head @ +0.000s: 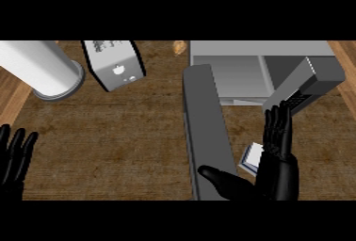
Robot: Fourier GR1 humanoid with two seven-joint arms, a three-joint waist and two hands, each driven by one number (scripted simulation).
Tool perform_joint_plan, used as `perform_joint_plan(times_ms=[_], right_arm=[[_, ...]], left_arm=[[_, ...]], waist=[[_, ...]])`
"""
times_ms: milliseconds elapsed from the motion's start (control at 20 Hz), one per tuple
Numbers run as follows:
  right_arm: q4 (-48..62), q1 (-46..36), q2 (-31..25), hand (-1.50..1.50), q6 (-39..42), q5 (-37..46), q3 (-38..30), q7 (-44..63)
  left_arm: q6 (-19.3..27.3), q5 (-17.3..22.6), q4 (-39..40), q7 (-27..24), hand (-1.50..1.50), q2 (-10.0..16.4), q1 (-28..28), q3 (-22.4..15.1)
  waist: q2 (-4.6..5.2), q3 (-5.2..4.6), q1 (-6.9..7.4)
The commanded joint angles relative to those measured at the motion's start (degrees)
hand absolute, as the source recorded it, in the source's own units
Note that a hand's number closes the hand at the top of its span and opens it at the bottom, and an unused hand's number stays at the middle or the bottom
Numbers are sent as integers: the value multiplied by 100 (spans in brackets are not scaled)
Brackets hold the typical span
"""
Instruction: Pick up the milk, place it into the microwave and close the microwave
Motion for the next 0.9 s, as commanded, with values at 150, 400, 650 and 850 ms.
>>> perform_joint_plan(times_ms=[150,400,650,850], right_arm=[[736,649,-88,-150,155,-723,-500,-1157],[517,1305,-86,-150,361,-1050,-486,-1674],[1236,1509,-195,-150,903,-1672,-1163,-2489],[2435,1363,-78,-150,1472,-2189,-1675,-3539]], left_arm=[[-176,293,-392,121,-150,56,297,215],[-393,119,177,-276,-150,-52,329,173],[-544,425,-103,-200,-150,87,486,438],[-301,56,-602,49,-150,-131,657,14]], waist=[[23,15,1],[18,11,-23],[17,11,-13],[22,18,-1]])
